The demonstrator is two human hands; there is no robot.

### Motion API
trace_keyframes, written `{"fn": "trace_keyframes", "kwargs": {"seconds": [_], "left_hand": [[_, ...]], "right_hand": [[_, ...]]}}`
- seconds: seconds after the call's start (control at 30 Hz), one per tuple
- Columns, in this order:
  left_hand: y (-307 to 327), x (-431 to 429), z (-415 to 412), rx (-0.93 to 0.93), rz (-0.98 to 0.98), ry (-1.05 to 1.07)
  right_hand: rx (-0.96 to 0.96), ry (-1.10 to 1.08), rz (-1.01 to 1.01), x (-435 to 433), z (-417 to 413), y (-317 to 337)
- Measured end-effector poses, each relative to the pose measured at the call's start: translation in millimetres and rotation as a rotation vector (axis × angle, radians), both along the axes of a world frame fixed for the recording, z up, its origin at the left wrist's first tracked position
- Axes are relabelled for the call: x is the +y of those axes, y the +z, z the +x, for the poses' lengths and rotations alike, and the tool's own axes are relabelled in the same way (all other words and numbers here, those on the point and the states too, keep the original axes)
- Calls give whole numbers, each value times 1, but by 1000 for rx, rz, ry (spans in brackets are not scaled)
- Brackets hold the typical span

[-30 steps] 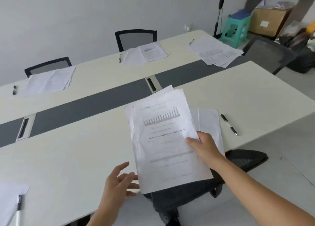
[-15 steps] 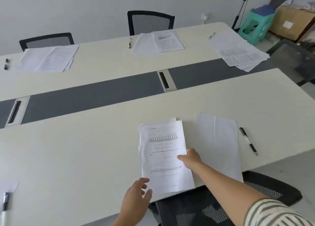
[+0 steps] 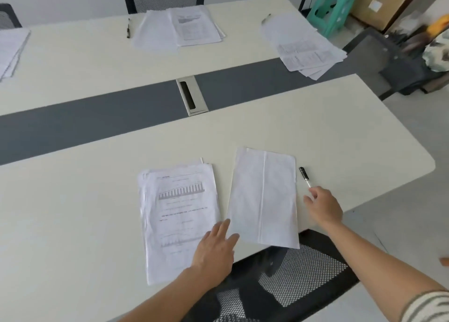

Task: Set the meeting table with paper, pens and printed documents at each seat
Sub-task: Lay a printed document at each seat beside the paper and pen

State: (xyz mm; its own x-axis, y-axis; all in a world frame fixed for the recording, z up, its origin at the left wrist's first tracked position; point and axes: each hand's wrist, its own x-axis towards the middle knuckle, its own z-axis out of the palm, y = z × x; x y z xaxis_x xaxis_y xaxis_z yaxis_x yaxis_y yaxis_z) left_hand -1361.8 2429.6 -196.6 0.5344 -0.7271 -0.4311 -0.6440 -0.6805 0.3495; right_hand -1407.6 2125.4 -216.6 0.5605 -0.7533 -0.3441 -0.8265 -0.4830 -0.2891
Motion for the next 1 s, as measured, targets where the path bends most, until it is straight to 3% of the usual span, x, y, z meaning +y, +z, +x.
{"fn": "trace_keyframes", "kwargs": {"seconds": [0.17,0.3,0.43,0.6,0.8,1.0], "left_hand": [[-27,-40,-4,-14,190,-152],[-38,-59,-19,29,285,-80],[-37,-82,-33,46,308,-7],[-36,-94,-42,40,288,60],[-37,-85,-45,23,224,196],[-47,-83,-46,15,246,190]], "right_hand": [[127,-33,61,-53,-1,-18],[83,20,169,-65,16,-22],[-114,160,323,-28,48,-11],[-48,317,430,32,63,-28],[-1,427,376,35,63,-36],[55,694,69,10,37,-33]]}}
